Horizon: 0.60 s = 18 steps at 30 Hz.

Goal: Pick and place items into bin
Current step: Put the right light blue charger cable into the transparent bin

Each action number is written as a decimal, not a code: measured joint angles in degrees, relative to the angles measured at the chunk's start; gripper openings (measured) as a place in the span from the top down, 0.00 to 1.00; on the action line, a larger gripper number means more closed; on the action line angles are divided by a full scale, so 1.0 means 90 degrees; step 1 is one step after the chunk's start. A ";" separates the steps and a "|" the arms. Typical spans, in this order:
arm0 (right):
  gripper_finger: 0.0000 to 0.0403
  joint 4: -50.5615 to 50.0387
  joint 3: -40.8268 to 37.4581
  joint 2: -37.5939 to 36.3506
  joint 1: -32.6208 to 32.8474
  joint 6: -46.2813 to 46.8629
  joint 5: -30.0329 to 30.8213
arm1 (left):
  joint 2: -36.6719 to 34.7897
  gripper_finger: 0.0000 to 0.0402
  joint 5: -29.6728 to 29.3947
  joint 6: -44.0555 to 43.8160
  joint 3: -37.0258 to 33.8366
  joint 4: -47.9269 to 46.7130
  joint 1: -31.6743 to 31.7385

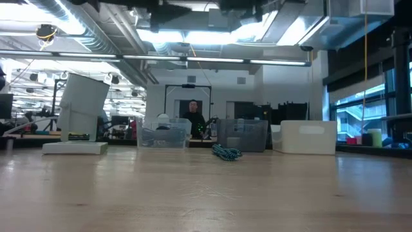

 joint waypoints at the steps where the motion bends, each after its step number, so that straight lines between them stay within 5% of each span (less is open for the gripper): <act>1: 1.00 0.0032 0.0031 0.0122 -0.0097 -0.0151 -0.0278 | 0.0080 0.47 -0.0001 -0.0042 0.0000 0.0350 -0.0002; 10: 1.00 0.0502 0.0218 0.0932 -0.0602 -0.0758 -0.2324 | 0.0537 0.40 -0.0145 -0.0182 0.0005 0.1494 -0.0002; 18: 0.99 0.0429 0.0220 0.1099 -0.0809 -0.1021 -0.2799 | 0.0773 0.47 -0.0580 -0.0503 0.0005 0.1527 -0.0002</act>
